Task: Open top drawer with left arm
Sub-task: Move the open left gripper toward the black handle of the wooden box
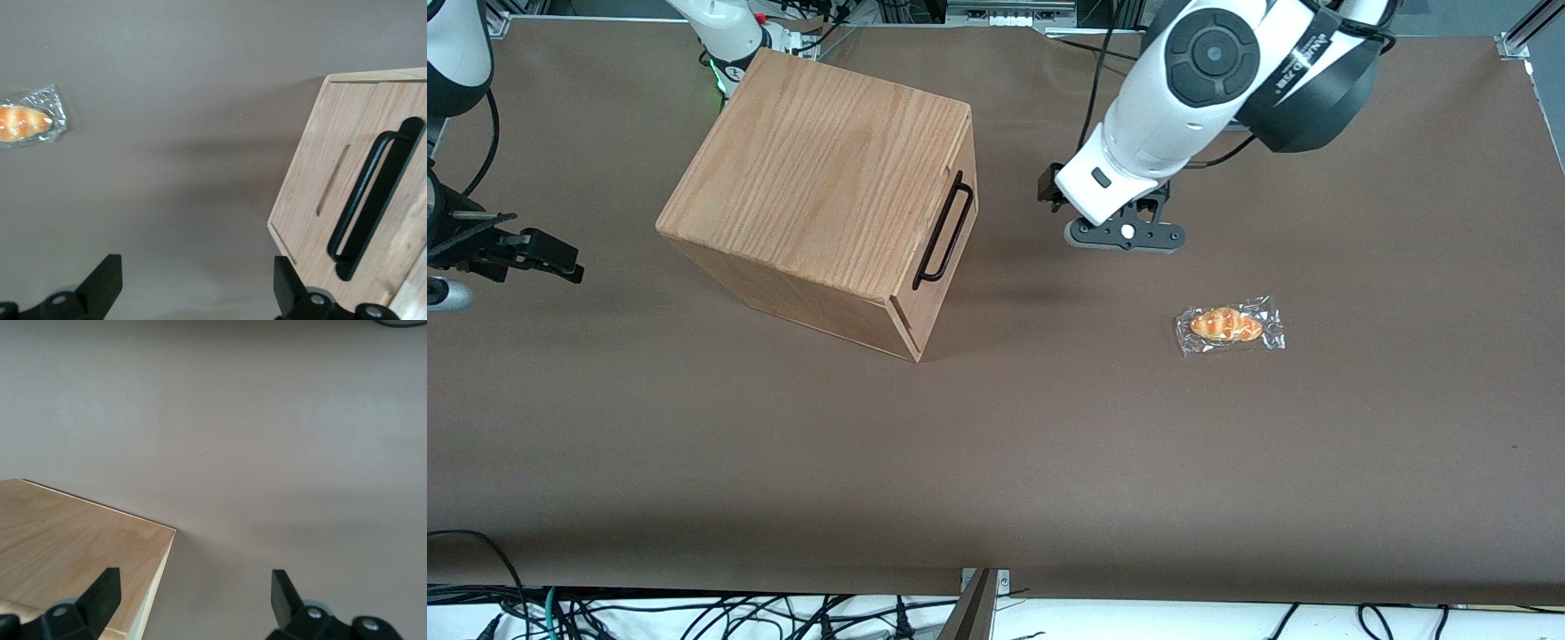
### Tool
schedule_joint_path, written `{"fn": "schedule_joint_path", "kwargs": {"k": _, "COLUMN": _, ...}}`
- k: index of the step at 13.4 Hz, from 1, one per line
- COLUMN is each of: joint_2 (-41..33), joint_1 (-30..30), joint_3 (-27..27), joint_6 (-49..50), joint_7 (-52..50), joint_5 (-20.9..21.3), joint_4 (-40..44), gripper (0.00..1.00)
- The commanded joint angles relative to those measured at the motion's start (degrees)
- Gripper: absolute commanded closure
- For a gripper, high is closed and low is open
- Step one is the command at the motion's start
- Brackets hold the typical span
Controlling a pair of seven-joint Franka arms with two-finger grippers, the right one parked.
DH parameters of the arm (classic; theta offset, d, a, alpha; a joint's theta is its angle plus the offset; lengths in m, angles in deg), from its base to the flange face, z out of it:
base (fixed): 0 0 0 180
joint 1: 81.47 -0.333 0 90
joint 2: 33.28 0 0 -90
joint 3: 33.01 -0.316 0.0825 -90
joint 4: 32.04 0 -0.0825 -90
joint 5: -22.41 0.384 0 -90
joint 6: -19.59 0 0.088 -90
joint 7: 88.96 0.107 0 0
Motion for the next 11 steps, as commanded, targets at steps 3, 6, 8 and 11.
{"fn": "schedule_joint_path", "kwargs": {"k": 3, "joint_2": 6.0, "joint_1": 4.7, "joint_3": -0.6, "joint_6": -0.4, "joint_7": -5.8, "joint_5": -1.3, "joint_4": 8.0, "gripper": 0.00}}
{"fn": "schedule_joint_path", "kwargs": {"k": 6, "joint_2": 7.6, "joint_1": 6.3, "joint_3": -0.6, "joint_6": -3.6, "joint_7": -7.4, "joint_5": -1.3, "joint_4": 8.0, "gripper": 0.00}}
{"fn": "schedule_joint_path", "kwargs": {"k": 8, "joint_2": 8.7, "joint_1": 6.6, "joint_3": -0.6, "joint_6": -5.4, "joint_7": -8.0, "joint_5": -1.3, "joint_4": 8.1, "gripper": 0.00}}
{"fn": "schedule_joint_path", "kwargs": {"k": 11, "joint_2": 10.6, "joint_1": 8.4, "joint_3": -0.6, "joint_6": -8.5, "joint_7": -10.7, "joint_5": -1.3, "joint_4": 8.1, "gripper": 0.00}}
